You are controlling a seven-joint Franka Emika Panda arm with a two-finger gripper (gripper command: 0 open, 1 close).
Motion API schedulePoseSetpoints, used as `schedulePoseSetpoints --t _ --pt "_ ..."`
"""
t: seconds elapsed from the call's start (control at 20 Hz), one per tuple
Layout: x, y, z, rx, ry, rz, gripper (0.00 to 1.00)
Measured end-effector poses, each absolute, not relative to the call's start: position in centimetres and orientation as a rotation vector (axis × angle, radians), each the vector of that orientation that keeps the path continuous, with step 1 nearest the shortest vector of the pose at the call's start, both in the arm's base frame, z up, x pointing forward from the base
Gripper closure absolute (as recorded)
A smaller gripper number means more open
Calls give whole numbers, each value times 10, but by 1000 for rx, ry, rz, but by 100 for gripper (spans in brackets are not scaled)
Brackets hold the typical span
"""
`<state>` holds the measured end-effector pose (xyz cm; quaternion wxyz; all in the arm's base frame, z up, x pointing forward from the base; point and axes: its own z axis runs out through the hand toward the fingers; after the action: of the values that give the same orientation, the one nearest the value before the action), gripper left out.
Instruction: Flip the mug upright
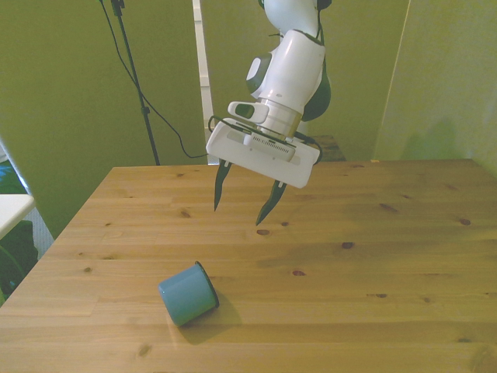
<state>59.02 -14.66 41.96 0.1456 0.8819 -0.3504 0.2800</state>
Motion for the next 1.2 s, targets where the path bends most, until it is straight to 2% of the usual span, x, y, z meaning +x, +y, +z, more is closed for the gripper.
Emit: schedulePoseSetpoints --t 0.5,1.2 --pt "618 -152 405 2389 -817 920 0" --pt "672 -178 353 2171 -723 1028 0"
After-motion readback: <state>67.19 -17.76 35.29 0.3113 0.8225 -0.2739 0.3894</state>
